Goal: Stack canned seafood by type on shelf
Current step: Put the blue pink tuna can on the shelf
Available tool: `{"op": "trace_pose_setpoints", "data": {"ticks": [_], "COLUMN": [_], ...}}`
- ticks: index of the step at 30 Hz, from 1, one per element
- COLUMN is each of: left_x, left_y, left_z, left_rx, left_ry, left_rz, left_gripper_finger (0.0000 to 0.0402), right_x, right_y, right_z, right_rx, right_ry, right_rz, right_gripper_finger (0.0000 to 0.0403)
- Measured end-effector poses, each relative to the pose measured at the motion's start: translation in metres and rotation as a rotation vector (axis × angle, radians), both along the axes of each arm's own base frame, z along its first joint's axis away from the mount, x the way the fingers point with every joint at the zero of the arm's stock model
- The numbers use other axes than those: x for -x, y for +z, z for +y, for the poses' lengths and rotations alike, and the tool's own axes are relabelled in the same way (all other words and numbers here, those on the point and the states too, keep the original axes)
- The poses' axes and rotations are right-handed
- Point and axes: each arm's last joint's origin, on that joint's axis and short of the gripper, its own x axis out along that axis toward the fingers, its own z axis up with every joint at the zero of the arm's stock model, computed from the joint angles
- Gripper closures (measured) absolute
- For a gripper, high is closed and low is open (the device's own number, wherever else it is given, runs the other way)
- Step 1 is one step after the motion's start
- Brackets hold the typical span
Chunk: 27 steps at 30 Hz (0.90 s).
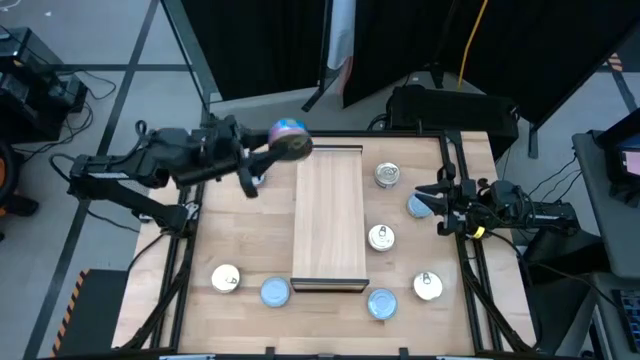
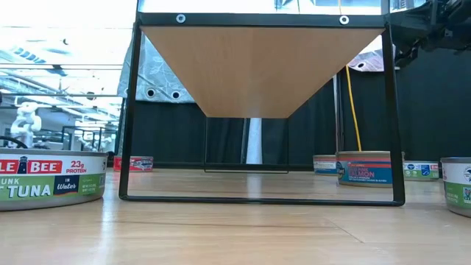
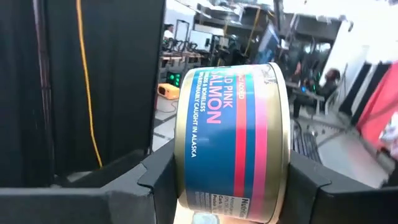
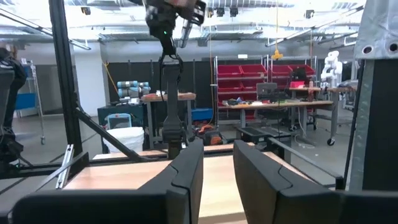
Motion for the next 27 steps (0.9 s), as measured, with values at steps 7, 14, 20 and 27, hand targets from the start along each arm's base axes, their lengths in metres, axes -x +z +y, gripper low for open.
{"op": "trace_pose_setpoints", "data": {"ticks": [7, 14, 20, 27], "left_x": [0.0, -0.02, -0.056, -0.094], "left_y": [0.011, -0.007, -0.05, -0.111], "left_z": [0.029, 0.07, 0.099, 0.126], "left_rx": [0.118, 0.252, 0.447, 0.605], "left_ry": [-0.058, -0.03, -0.182, -0.155], "left_rz": [-0.158, -0.11, 0.112, 0.366], "left_gripper_finger": [0.0206, 0.0206, 0.0201, 0.0195], "right_x": [0.001, 0.001, 0.001, 0.001], "right_y": [0.004, 0.004, 0.004, 0.002], "right_z": [0.0, 0.0, 0.0, 0.0], "right_rx": [0.059, 0.101, 0.094, 0.091], "right_ry": [-0.016, -0.027, -0.025, -0.023], "right_rz": [-0.033, -0.028, -0.028, -0.013], "right_gripper_finger": [0.0321, 0.0321, 0.0321, 0.0321]}}
